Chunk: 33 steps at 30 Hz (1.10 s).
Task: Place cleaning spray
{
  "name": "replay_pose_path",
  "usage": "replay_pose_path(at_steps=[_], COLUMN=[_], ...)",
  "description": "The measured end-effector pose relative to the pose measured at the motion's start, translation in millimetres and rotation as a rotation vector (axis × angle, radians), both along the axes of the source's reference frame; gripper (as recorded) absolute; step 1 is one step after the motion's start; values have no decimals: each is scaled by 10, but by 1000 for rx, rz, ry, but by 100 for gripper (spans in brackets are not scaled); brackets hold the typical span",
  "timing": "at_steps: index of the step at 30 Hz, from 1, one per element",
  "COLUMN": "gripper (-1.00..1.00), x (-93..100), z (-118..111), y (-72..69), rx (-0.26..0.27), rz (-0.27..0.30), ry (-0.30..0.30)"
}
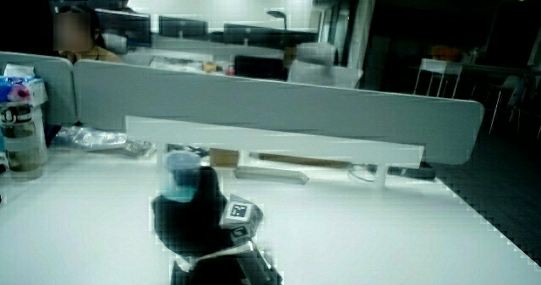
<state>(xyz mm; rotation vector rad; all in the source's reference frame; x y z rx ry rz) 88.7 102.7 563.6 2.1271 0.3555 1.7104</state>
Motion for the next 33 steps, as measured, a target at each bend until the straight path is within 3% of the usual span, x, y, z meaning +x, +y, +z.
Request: replay_pose_path(at_steps=[8,12,14,16,17,20,23,26,29,30,31,32,33], gripper=[0,0,0,0,0,0,0,0,0,0,0,0,0], x=[-110,-104,-119,-126,-129,-132,-155,-162,-154,-155,-155,-160,-159], z=[32,174,178,267,270,363,386,457,471,444,473,423,426], y=[74,166,204,254,280,367,421,462,511,508,509,496,488], rx=[-61,-75,-116,-96,-131,-139,-164,-154,-184,-197,-170,-203,-196], rz=[-39,-45,-54,-66,-70,-76,-77,-98,-73,-70,-74,-84,-84], ry=[22,32,40,46,53,74,63,66,33,36,31,43,37])
